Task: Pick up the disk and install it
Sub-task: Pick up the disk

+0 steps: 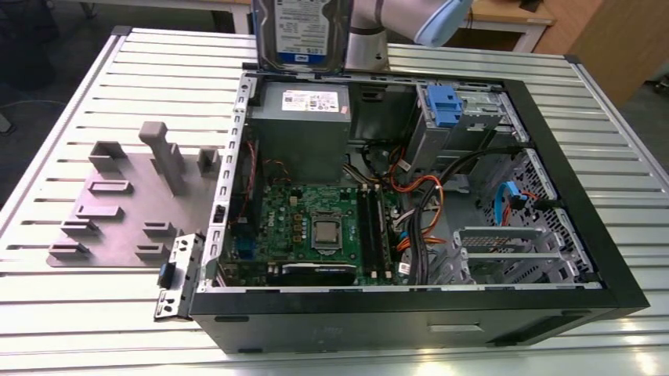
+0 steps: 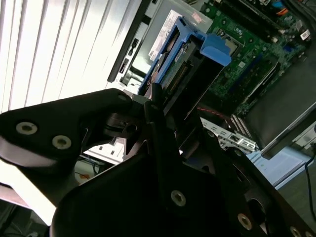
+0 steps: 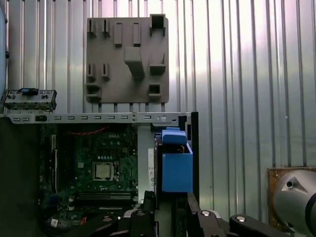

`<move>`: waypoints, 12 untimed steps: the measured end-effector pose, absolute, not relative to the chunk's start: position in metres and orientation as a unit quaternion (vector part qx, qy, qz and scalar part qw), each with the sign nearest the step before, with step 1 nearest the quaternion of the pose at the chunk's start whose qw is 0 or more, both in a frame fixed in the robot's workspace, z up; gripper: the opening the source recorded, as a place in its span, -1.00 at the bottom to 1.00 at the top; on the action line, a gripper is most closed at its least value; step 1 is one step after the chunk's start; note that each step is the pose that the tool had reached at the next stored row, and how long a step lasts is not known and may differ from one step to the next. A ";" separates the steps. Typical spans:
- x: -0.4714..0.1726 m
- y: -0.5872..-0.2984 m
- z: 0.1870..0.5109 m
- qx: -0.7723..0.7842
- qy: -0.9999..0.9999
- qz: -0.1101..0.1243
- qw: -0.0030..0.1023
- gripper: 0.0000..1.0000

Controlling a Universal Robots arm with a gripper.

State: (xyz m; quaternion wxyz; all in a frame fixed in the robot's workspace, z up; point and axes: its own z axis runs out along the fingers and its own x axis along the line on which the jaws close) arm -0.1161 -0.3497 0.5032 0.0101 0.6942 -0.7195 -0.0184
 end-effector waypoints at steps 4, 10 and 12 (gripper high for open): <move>-0.099 -0.350 0.500 0.694 -0.719 -0.019 0.010 -0.31; -0.079 -0.350 0.497 0.694 -0.719 -0.019 0.011 -0.31; -0.075 -0.350 0.496 0.694 -0.719 -0.019 0.011 -0.31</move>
